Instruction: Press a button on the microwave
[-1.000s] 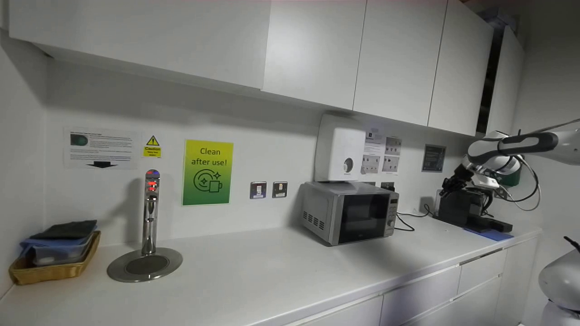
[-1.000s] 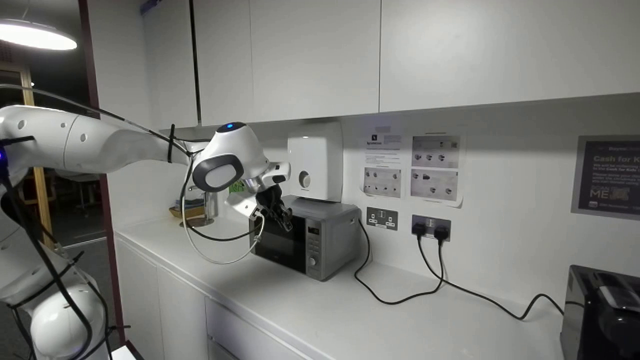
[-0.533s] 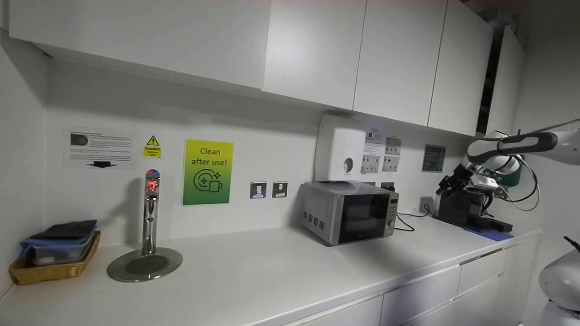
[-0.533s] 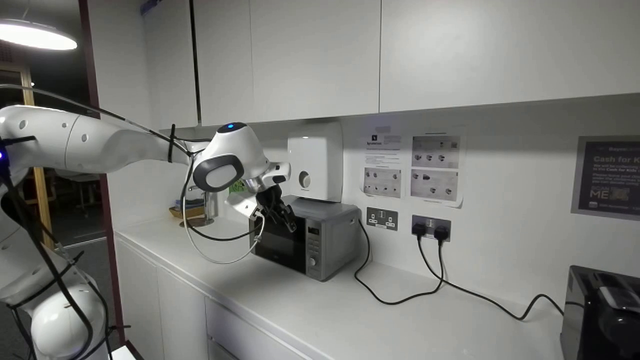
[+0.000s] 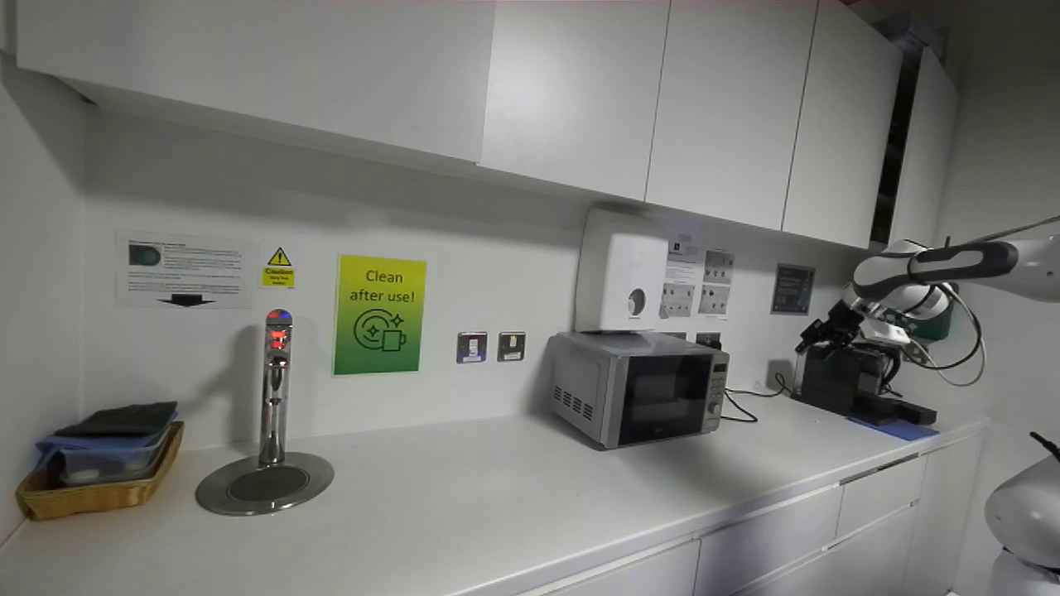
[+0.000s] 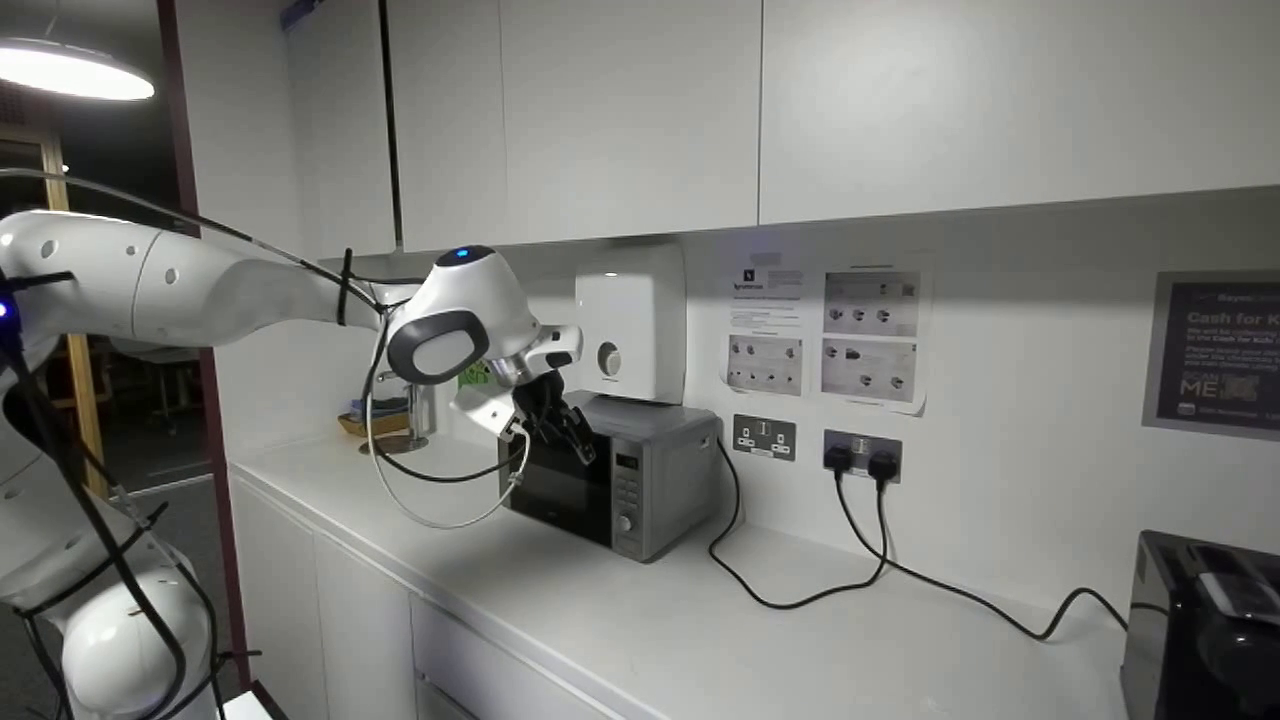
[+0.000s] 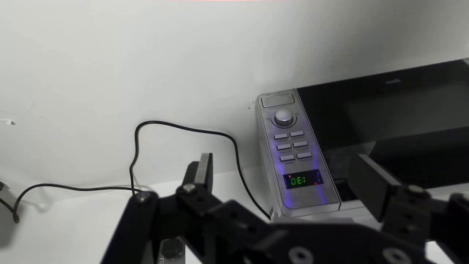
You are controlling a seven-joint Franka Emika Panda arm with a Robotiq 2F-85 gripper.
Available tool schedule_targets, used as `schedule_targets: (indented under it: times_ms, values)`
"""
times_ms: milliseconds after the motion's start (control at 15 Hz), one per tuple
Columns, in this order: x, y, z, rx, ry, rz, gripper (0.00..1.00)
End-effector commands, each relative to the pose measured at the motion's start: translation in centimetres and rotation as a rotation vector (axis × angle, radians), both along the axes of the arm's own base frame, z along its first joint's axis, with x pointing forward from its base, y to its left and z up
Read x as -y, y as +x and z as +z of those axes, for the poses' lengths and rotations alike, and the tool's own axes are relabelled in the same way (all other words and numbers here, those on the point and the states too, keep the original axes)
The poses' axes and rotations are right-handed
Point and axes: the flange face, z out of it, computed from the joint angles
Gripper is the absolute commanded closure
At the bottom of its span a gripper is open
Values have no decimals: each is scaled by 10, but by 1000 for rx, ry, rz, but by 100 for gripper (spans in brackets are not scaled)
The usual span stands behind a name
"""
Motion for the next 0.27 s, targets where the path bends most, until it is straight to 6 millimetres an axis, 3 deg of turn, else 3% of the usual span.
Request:
schedule_targets:
  times_ms: [0, 200]
  values:
    - [3, 6, 6, -1, 15, 23, 0]
    - [3, 8, 5, -1, 23, 19, 0]
